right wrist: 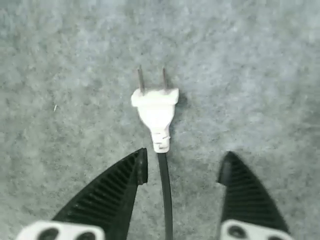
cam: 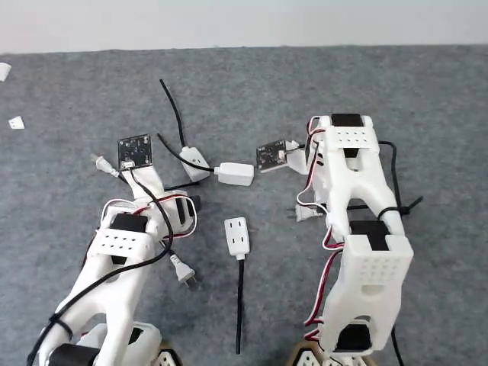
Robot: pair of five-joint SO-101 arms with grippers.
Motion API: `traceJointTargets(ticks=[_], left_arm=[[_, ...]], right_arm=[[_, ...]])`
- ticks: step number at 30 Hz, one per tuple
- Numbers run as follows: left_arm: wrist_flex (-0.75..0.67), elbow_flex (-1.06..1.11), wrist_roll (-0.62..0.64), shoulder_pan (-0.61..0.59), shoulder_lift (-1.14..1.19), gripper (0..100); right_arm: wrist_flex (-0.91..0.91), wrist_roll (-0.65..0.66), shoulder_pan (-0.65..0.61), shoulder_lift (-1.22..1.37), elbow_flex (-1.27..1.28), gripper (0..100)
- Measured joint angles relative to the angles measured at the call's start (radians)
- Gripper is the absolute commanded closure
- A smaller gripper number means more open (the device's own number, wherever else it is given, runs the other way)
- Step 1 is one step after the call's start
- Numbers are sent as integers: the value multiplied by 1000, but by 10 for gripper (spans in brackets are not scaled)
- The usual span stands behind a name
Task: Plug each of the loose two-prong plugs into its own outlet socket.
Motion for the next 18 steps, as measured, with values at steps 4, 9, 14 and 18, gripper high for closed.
traceJointTargets(ticks=[4,9,14,18], left_arm=[[0,0,0,0,0,761],[0,0,0,0,0,761],[0,0,0,-2,0,761],[0,0,-26,-8,0,762]], right_arm=[[101,-272,-57,0,-81,980],[155,-896,-130,-20,-158,990],[175,-1649,-118,-61,-169,986],[195,-2160,-64,-63,-133,987]])
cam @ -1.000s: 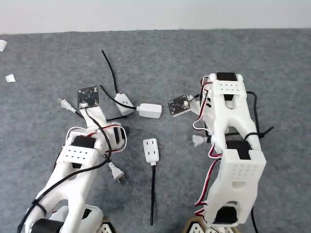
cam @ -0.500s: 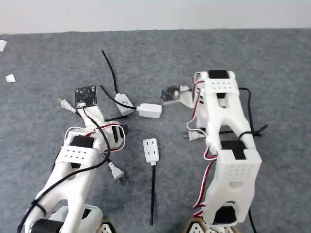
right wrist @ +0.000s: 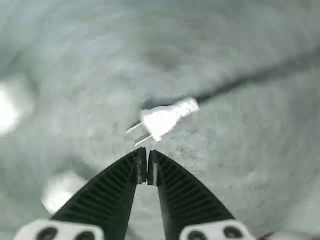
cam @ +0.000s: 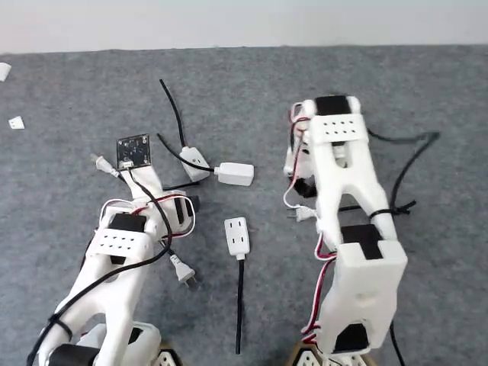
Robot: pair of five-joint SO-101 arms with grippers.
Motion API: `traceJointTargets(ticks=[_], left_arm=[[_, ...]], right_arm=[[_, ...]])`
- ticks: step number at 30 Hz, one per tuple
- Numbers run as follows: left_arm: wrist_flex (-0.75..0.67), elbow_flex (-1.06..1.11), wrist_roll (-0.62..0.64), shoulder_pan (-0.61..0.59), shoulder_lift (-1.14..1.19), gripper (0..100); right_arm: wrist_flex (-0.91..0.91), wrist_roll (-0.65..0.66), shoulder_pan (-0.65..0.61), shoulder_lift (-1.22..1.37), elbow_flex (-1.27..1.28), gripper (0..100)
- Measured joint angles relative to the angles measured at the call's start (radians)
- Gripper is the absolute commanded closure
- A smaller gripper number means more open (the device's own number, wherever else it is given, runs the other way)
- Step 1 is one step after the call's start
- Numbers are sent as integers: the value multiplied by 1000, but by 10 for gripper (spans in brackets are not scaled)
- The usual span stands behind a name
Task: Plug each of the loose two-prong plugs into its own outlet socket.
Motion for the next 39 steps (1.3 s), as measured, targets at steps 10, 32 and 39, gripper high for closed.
traceJointTargets(ticks=[10,32,39], left_arm=[[0,0,-29,0,0,762],[0,0,-32,0,0,762],[0,0,-32,0,0,762]], right_arm=[[-144,-104,112,0,207,980],[-296,-87,37,60,258,898],[-304,-86,37,60,258,897]])
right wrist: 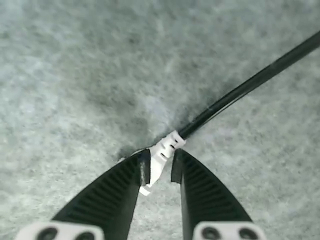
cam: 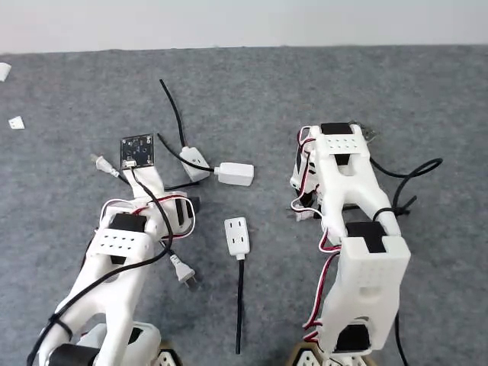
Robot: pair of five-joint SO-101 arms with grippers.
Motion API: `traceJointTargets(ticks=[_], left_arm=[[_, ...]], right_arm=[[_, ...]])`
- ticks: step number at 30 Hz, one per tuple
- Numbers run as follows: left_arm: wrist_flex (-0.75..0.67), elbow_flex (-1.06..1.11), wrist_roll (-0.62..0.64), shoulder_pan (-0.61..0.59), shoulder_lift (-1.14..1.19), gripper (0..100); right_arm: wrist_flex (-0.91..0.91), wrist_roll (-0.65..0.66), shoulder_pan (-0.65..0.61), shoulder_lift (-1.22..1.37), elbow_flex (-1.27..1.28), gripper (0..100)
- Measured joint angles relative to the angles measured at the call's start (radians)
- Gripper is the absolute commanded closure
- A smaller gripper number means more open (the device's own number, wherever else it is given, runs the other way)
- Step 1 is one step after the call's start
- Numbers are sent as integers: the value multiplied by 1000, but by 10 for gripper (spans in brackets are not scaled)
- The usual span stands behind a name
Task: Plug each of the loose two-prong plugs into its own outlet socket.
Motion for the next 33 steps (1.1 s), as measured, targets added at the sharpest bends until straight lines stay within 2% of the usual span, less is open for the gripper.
traceJointTargets(ticks=[23,29,33], left_arm=[[0,0,0,0,0,762],[0,0,0,0,0,762],[0,0,0,0,0,762]], right_arm=[[-8,-44,40,2,-8,901],[140,-5,48,8,-114,901],[153,-6,54,37,-118,901]])
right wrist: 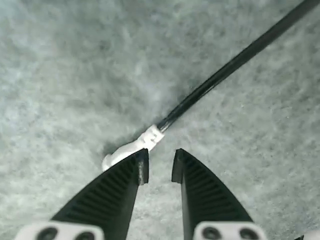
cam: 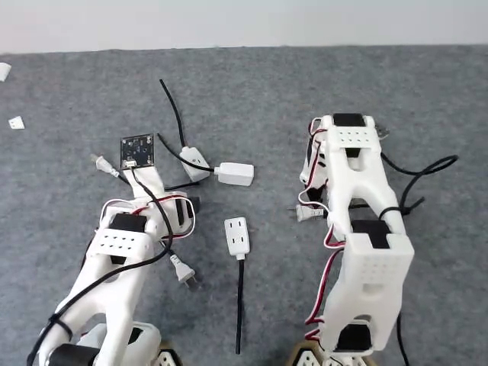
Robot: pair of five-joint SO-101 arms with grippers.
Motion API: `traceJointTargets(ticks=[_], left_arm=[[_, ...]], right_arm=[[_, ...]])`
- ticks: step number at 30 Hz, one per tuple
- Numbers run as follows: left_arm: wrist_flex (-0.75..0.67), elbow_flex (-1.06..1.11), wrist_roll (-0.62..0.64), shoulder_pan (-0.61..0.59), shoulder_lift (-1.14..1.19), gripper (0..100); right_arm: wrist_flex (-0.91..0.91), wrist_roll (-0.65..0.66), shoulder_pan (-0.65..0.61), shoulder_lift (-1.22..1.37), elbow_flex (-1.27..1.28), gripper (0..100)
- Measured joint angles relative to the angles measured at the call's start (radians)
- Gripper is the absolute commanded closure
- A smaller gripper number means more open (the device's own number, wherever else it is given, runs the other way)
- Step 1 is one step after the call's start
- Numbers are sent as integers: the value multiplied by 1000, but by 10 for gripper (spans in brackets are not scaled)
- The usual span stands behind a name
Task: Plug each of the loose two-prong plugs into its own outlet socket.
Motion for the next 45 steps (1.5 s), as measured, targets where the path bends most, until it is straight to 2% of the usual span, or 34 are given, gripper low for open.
traceJointTargets(ticks=[12,19,28,39,45], left_arm=[[0,0,-6,0,0,762],[0,0,-37,0,0,762],[0,0,-37,0,0,762],[0,0,-37,2,0,762],[0,0,-40,21,0,762]], right_arm=[[-38,0,0,98,-38,901],[58,0,-31,55,-95,898],[17,0,17,126,-97,898],[14,-11,17,152,-117,898],[120,-29,15,172,-259,897]])
